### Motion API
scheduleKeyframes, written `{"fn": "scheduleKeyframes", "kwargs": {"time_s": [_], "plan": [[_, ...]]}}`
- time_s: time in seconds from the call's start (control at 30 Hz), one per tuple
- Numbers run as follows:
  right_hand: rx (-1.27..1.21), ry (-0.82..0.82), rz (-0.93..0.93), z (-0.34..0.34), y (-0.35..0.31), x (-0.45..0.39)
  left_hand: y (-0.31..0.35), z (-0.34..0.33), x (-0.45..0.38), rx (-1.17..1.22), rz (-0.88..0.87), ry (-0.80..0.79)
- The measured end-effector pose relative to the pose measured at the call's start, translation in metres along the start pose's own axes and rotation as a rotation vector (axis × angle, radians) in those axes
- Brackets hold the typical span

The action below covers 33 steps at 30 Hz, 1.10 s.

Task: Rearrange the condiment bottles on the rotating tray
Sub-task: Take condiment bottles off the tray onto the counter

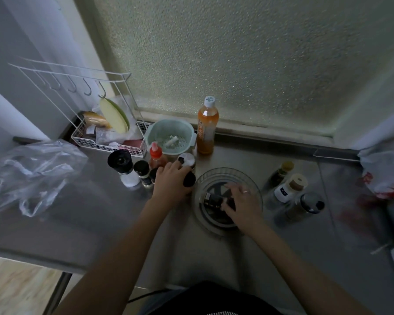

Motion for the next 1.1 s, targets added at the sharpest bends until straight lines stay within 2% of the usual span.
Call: {"fn": "scheduleKeyframes", "kwargs": {"time_s": [0.07,0.13,0.23,0.3,0.4,0.53,0.87,1.1], "plan": [[0.066,-0.214,-0.038,-0.01,0.008,-0.004,0.005,0.004,-0.001,0.06,-0.004,0.016],[0.022,-0.249,-0.043,-0.018,0.011,-0.002,0.01,0.008,-0.002,0.194,0.006,0.014],[-0.101,-0.194,-0.027,-0.023,0.011,0.003,0.015,0.012,-0.004,0.399,0.093,0.001],[-0.314,-0.129,-0.06,-0.02,0.012,0.005,0.02,0.013,-0.006,0.47,0.111,-0.009],[-0.639,0.079,-0.159,-0.005,0.013,0.006,0.031,0.01,-0.01,0.495,0.086,-0.05],[-0.781,0.241,-0.205,0.023,0.011,0.002,0.042,-0.003,-0.012,0.494,0.049,-0.127],[-0.682,0.212,-0.09,0.034,0.004,-0.005,0.048,-0.026,-0.019,0.5,-0.025,-0.267],[-0.788,0.016,-0.086,0.019,0.001,-0.004,0.043,-0.035,-0.019,0.545,-0.003,-0.343]]}}
Point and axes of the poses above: each hand's wrist, its own x-axis away from the middle knuckle, its own z-axis out of the back of the hand, y = z × x, the point moved 3 cm from there along -x, towards the middle knuckle, and after that the axes turned 8 degrees about z, right-handed, at the moved point
